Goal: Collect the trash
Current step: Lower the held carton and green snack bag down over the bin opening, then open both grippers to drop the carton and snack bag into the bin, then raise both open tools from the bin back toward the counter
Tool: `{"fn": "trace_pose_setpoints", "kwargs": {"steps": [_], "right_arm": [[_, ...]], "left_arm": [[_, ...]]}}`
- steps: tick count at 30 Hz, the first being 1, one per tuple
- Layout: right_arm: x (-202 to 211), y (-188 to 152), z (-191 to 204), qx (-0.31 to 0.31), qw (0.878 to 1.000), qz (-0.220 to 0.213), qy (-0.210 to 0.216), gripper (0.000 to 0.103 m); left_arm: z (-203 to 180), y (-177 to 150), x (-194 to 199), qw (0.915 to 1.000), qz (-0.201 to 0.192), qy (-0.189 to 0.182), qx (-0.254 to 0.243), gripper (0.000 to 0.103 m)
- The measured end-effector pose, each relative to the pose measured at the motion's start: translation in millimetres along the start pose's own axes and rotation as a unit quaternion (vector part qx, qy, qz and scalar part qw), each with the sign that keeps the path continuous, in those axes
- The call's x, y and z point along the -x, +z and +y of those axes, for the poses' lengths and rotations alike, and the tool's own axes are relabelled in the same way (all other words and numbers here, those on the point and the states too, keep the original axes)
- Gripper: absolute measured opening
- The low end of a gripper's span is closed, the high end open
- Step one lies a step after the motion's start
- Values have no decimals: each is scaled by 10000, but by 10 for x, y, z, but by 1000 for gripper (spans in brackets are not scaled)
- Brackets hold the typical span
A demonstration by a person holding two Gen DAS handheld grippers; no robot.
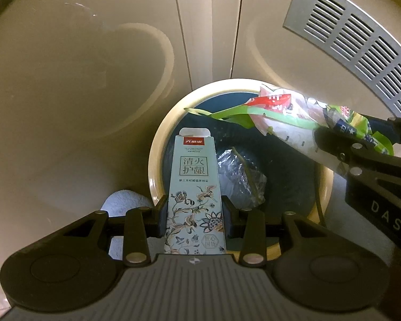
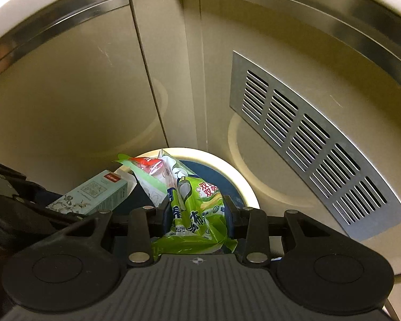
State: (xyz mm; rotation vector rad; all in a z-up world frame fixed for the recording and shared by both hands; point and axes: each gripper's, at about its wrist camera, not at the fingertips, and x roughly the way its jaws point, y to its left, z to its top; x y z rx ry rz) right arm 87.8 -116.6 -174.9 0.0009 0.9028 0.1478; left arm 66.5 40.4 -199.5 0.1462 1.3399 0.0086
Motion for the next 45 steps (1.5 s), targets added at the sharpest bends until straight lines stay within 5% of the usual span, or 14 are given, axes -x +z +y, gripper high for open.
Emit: {"fn": "trace_pose_setpoints", "kwargs": {"steps": [8,10,13,22,37,45], "right_arm": [[-90,27,-8,-43,9999,110,83,51],[-114,51,-13,-152,9997,182,105,54],[-128,65,-13,-239,9995,179,95,68],[83,84,-123,-453,9985,-164,259,86],[1074,-39,-179,-329,9956,-810,330,88],[1519,-231,-95,205,9940,-958,485,90]], "left_arm": [[-26,11,-99,9999,103,-108,-41,48],[-4,20,-112,9997,101,-218,-23,81],[12,4,-58,9998,-58,-203,-47,100],[119,-49,116,9996,4,-287,-31,102],[417,-338,905,9977,-472,-168,463,102],[160,-487,1428,9939,-1102,-86,-50,103]]}}
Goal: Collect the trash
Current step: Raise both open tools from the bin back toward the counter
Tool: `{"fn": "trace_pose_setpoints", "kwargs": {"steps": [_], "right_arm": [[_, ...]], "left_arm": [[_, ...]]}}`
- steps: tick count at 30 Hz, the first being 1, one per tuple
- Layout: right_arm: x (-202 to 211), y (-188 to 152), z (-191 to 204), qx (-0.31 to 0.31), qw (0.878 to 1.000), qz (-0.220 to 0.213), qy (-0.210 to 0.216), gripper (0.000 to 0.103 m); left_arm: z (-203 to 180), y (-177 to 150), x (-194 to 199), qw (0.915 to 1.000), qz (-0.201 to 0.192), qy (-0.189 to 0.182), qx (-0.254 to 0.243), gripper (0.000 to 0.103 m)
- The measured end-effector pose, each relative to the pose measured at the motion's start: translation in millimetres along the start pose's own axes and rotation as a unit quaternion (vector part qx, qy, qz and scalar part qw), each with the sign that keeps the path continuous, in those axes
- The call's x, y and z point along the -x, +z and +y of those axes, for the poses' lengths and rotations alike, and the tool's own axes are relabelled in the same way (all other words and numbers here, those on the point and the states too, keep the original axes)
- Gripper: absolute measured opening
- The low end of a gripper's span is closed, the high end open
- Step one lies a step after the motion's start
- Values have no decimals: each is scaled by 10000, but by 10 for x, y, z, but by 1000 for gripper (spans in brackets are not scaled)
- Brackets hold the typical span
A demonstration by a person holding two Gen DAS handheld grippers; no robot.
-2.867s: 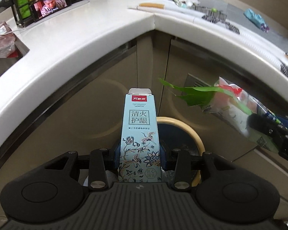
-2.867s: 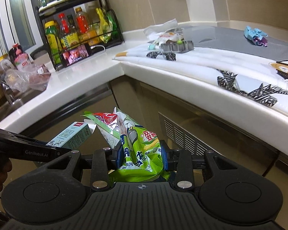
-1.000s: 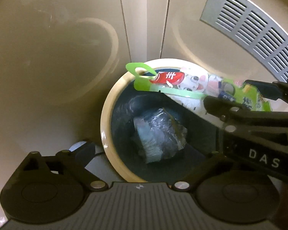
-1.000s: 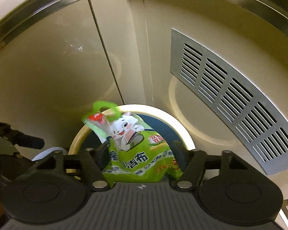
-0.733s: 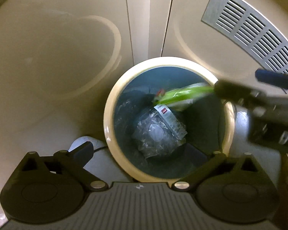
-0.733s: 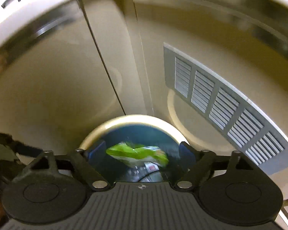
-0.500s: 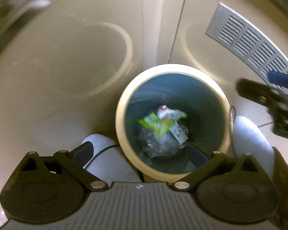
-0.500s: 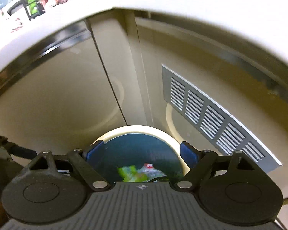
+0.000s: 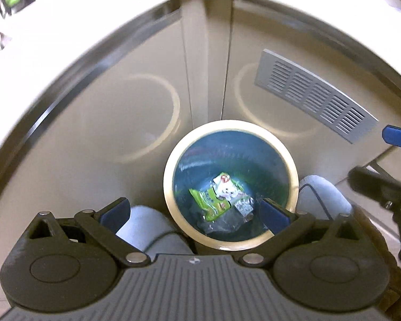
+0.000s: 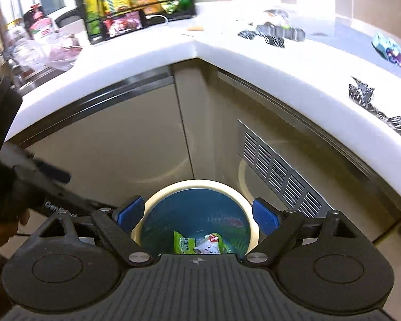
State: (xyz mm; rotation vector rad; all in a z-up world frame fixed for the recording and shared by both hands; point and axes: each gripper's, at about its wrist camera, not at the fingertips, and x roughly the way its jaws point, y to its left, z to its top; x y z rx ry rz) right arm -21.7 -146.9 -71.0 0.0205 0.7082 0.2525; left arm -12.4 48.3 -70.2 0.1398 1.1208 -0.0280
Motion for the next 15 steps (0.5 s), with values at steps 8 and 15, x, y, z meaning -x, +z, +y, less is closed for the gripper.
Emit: {"fn": "trace_pose_setpoints", "kwargs": {"steps": [8,15], "right_arm": [[147,-61,-6,-124,9997,-105,-198,92],[149,-105,1,-162,9996,-45,-207,92]], "left_arm": [[-173,-37,130,9997,-71,174,-173,103],[-285,-98,87,9989,-132,255,-371,103]]}}
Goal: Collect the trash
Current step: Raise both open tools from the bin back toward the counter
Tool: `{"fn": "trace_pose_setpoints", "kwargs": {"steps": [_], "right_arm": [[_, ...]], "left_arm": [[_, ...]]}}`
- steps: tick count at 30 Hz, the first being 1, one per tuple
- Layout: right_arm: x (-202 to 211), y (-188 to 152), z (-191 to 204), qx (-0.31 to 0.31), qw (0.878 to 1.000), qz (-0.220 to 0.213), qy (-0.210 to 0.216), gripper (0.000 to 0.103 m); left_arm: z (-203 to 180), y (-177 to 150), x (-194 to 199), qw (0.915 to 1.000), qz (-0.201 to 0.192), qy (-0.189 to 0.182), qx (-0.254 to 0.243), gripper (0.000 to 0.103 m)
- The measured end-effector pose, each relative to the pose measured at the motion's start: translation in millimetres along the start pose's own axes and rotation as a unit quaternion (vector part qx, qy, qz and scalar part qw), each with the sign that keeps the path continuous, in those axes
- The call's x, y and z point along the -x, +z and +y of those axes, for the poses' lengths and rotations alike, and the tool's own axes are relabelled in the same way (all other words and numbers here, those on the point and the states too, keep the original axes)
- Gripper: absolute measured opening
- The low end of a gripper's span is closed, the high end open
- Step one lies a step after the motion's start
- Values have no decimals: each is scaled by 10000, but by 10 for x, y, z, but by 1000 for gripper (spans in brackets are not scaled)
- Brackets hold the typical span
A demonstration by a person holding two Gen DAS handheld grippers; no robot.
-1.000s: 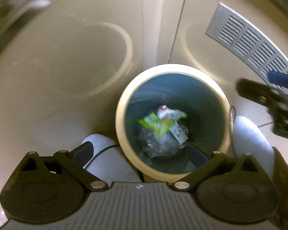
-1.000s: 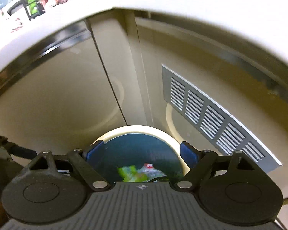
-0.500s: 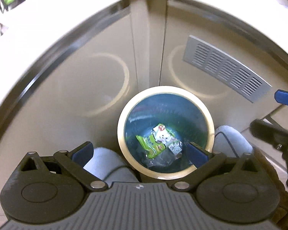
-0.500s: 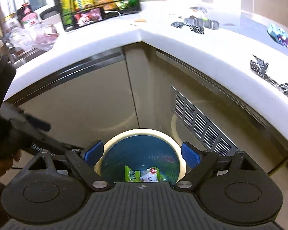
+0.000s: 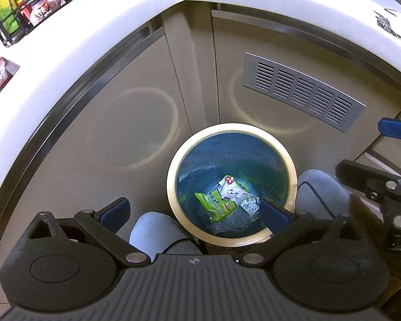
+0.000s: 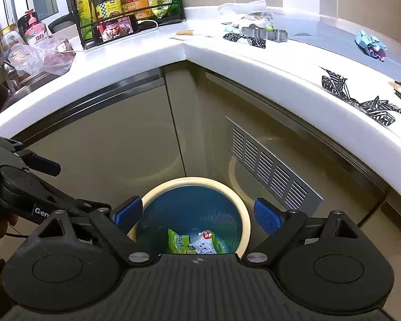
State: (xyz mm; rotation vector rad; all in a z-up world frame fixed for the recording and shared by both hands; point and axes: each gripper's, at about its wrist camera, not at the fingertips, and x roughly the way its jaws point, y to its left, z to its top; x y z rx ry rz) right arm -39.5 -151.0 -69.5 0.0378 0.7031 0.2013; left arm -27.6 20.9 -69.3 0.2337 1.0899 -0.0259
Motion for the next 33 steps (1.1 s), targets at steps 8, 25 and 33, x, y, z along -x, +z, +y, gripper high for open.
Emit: {"fn": "trace_pose_setpoints", "kwargs": {"steps": [8,25,33], "right_arm": [[-11,-2,0,-2,10000,18,-11,92],[-57,-9,8,53,9999,107,12,92],[-62,-9,0,18,9999,126,33,92]], "left_arm": [[4,-13,3,10000,-38,45,22,103],[54,-34,50,9998,-118,52,138,103],[55,-36,55,9998,-119,70,142,103]]}}
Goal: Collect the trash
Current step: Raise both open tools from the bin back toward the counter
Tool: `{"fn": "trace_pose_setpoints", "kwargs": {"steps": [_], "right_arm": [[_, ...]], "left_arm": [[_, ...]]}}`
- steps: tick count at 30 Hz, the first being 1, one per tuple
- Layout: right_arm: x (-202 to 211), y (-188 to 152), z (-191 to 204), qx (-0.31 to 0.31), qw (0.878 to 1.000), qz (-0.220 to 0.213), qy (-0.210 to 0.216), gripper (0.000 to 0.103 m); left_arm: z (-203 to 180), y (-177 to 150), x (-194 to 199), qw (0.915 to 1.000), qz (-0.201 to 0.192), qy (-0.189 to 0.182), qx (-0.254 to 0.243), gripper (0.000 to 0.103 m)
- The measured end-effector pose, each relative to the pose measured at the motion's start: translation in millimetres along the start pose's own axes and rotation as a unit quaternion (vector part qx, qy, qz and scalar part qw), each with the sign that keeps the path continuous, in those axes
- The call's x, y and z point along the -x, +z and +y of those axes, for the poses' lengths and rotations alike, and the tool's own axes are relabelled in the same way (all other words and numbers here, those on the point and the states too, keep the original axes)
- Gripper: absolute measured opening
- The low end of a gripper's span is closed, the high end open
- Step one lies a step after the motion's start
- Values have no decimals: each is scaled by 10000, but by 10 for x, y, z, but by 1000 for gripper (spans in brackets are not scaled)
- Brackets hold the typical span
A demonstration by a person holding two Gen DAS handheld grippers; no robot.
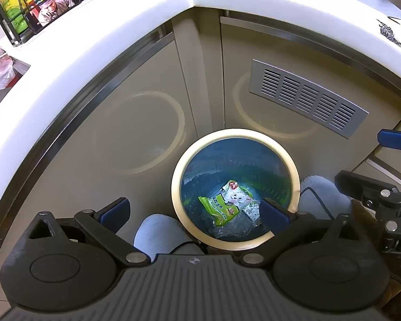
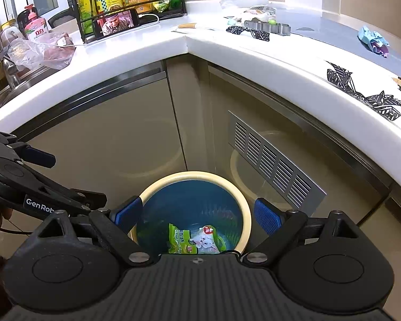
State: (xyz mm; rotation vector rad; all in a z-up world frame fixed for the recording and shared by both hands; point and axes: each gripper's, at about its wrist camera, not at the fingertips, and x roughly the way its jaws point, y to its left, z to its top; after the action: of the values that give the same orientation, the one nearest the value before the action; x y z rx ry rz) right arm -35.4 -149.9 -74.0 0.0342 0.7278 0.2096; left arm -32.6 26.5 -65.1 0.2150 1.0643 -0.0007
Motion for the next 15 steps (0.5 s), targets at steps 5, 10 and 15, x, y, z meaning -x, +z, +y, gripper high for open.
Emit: {"fn": "trace_pose_setpoints", "kwargs": {"steps": [5,10,15], "right_arm": [[2,0,-12,-15,10000,-10,-3,92],[4,2,-17,-24,10000,-9,-5,92],[8,5,-24,-19,10000,-21,-15,92]], "left_arm": [[14,-1,18,10000,-19,23,-15,103],[9,8,34,10000,-48,58,-50,103],[12,34,66,9998,-116,137,-41,103]]}}
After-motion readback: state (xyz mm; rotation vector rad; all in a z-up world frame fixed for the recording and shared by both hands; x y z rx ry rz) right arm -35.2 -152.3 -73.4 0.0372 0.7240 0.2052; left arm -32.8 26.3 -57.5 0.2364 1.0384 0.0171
